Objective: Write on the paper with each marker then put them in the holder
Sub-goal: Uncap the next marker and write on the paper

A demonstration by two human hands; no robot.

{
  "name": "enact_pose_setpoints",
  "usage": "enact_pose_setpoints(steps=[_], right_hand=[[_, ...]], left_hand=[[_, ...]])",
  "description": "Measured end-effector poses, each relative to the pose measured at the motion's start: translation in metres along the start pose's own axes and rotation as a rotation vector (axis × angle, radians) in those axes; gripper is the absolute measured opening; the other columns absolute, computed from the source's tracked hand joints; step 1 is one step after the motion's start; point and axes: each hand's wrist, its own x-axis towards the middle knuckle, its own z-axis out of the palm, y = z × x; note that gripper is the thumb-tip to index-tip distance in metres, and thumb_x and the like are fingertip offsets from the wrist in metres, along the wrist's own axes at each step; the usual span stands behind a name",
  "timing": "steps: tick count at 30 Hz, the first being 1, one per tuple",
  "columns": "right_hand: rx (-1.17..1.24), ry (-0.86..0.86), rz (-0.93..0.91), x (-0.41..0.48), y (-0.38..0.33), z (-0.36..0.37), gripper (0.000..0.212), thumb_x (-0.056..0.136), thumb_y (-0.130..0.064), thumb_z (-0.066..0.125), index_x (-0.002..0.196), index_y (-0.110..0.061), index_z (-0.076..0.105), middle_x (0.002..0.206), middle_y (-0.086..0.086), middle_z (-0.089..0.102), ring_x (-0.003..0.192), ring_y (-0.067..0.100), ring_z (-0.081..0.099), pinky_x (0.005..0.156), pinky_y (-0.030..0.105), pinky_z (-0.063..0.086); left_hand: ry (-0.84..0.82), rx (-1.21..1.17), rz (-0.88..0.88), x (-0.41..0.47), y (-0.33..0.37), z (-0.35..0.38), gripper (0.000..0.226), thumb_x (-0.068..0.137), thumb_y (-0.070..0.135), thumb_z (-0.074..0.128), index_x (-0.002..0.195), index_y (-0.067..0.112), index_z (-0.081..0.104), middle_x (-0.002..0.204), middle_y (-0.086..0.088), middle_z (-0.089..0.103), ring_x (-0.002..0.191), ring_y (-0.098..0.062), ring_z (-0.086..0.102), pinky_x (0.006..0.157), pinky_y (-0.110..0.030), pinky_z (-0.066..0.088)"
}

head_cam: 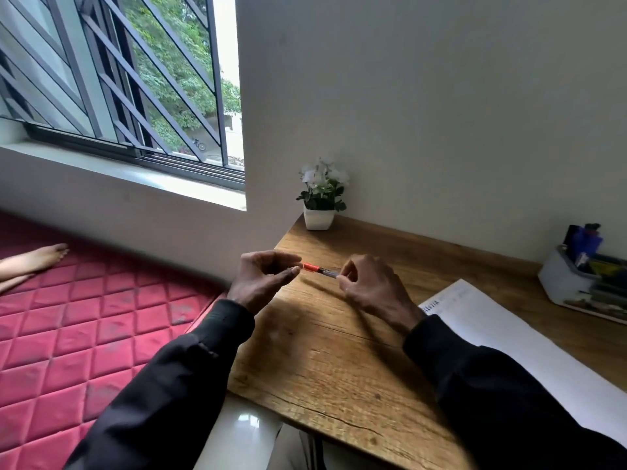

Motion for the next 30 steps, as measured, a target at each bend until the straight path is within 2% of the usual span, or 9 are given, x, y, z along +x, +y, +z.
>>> enact_pose_setpoints(steps=[5, 9, 12, 15, 17, 20, 23, 26, 30], right_hand=[[0.182, 0.094, -0.035, -0.023, 0.042, -0.045, 0.006, 0.091, -0.021, 0.075, 0.088, -0.024, 0.070, 0.078, -0.006, 0.073, 0.074, 0.008, 0.069, 0.073, 0.033, 0.061], [0.356, 0.183, -0.056, -0.048, 0.066, -0.077, 0.006, 0.086, -0.016, 0.080, 0.089, -0.020, 0.077, 0.077, -0.007, 0.076, 0.072, 0.003, 0.071, 0.068, 0.021, 0.057], [0.781, 0.219, -0.037, -0.067, 0.080, -0.092, 0.014, 0.085, -0.018, 0.080, 0.095, -0.009, 0.077, 0.078, 0.001, 0.075, 0.071, 0.013, 0.068, 0.065, 0.027, 0.054], [1.124, 0.119, 0.000, -0.080, 0.089, -0.099, 0.042, 0.085, -0.038, 0.075, 0.104, 0.000, 0.073, 0.085, 0.015, 0.071, 0.075, 0.025, 0.066, 0.065, 0.033, 0.052], [1.148, 0.084, 0.023, -0.085, 0.092, -0.096, 0.045, 0.094, -0.042, 0.066, 0.104, 0.002, 0.072, 0.085, 0.020, 0.069, 0.071, 0.029, 0.064, 0.060, 0.032, 0.051], [1.127, 0.092, 0.033, -0.089, 0.098, -0.094, 0.039, 0.104, -0.026, 0.054, 0.109, 0.010, 0.068, 0.083, 0.024, 0.068, 0.068, 0.030, 0.064, 0.058, 0.030, 0.051], [1.091, -0.041, -0.030, -0.092, 0.105, -0.103, 0.037, 0.108, -0.015, 0.040, 0.117, 0.011, 0.064, 0.090, 0.027, 0.070, 0.075, 0.030, 0.069, 0.064, 0.028, 0.056], [1.069, -0.178, -0.111, -0.094, 0.113, -0.118, 0.044, 0.109, -0.016, 0.032, 0.127, 0.015, 0.058, 0.102, 0.030, 0.070, 0.086, 0.029, 0.071, 0.075, 0.029, 0.058], [1.047, -0.064, -0.067, -0.094, 0.132, -0.132, 0.042, 0.103, -0.021, 0.041, 0.121, 0.008, 0.065, 0.103, 0.031, 0.072, 0.085, 0.034, 0.071, 0.073, 0.033, 0.058]], left_hand=[[-0.076, 0.130, 0.089, 0.012, 0.005, 0.041, 0.029, 0.077, 0.020, 0.081, 0.105, 0.024, 0.074, 0.111, 0.001, 0.070, 0.106, -0.014, 0.065, 0.083, -0.028, 0.057], [-0.230, 0.226, 0.166, 0.016, 0.016, 0.085, 0.020, 0.082, 0.019, 0.076, 0.102, 0.016, 0.076, 0.094, -0.003, 0.075, 0.086, -0.019, 0.070, 0.075, -0.032, 0.059], [-0.295, 0.204, 0.214, 0.015, 0.027, 0.110, 0.019, 0.083, 0.014, 0.074, 0.101, 0.007, 0.075, 0.087, -0.007, 0.075, 0.080, -0.025, 0.070, 0.074, -0.040, 0.060], [-0.398, 0.171, 0.257, 0.012, 0.039, 0.133, 0.019, 0.083, 0.011, 0.072, 0.102, 0.008, 0.074, 0.089, -0.005, 0.075, 0.083, -0.023, 0.070, 0.073, -0.035, 0.060], [-0.472, 0.167, 0.264, 0.009, 0.046, 0.149, 0.019, 0.083, 0.010, 0.071, 0.101, 0.011, 0.074, 0.088, -0.004, 0.075, 0.082, -0.023, 0.070, 0.071, -0.030, 0.059], [-0.526, 0.199, 0.264, 0.008, 0.049, 0.163, 0.018, 0.084, 0.004, 0.069, 0.100, 0.011, 0.073, 0.080, 0.003, 0.075, 0.073, -0.012, 0.069, 0.065, -0.021, 0.056], [-0.575, 0.260, 0.228, 0.010, 0.047, 0.165, 0.017, 0.085, -0.003, 0.066, 0.100, 0.004, 0.073, 0.070, 0.008, 0.073, 0.066, -0.004, 0.066, 0.061, -0.017, 0.052], [-0.570, 0.302, 0.211, 0.018, 0.044, 0.160, 0.013, 0.086, 0.001, 0.067, 0.094, 0.008, 0.074, 0.075, 0.000, 0.074, 0.068, -0.010, 0.067, 0.064, -0.024, 0.056], [-0.497, 0.293, 0.177, 0.033, 0.034, 0.149, 0.011, 0.085, 0.009, 0.070, 0.092, 0.017, 0.074, 0.083, -0.004, 0.075, 0.078, -0.019, 0.071, 0.075, -0.037, 0.060]])
